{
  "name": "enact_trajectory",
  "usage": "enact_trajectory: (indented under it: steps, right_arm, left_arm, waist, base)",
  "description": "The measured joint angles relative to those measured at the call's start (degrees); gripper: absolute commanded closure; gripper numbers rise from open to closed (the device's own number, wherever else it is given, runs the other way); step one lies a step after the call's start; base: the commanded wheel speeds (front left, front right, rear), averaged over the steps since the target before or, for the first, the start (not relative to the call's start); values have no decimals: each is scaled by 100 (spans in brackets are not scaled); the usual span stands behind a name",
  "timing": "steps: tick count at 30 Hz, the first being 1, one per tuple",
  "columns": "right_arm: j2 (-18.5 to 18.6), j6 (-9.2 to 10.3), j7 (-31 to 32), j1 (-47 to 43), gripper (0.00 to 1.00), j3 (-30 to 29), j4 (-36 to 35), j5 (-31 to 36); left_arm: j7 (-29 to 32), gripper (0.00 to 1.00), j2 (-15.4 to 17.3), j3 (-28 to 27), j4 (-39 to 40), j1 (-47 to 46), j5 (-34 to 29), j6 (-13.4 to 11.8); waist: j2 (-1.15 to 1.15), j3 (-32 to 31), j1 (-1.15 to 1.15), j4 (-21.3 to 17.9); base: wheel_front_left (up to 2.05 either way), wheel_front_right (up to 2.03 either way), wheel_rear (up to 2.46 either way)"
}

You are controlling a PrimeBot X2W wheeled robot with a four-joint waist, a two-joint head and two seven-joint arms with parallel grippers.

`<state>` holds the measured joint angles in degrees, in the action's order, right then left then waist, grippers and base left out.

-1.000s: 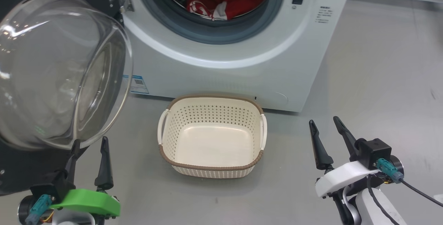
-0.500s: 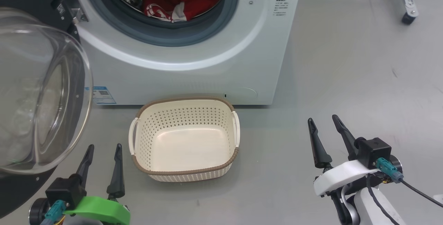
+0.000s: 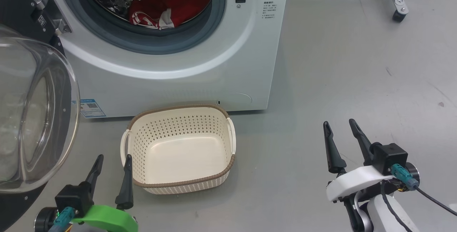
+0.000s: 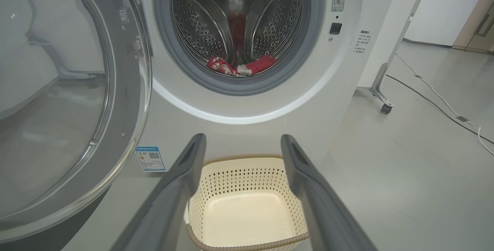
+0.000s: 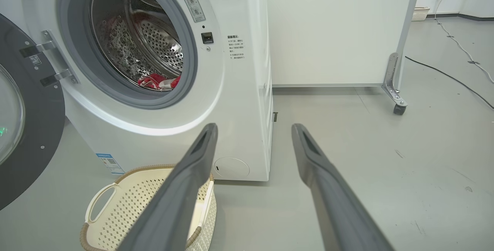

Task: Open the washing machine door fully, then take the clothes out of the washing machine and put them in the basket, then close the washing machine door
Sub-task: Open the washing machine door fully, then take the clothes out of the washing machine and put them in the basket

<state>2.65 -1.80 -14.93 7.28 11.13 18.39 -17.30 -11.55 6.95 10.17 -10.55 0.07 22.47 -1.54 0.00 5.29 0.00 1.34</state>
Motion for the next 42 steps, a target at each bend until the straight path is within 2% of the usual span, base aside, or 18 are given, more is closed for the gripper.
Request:
enact_trajectory:
  steps: [24,42]
  right_arm:
    - [-1,22,0,-94,0,4,-5,3]
    - [-2,45,1,-141,0,4,5,22]
  left_arm:
    - [89,0,19,59,140,24,-149,-172]
    - [63,0,-36,27,348,32,-170,-194]
  waist:
    - [0,-90,0,21]
    - [0,-96,0,25]
  base:
    - [0,0,0]
    - [16,-16,0]
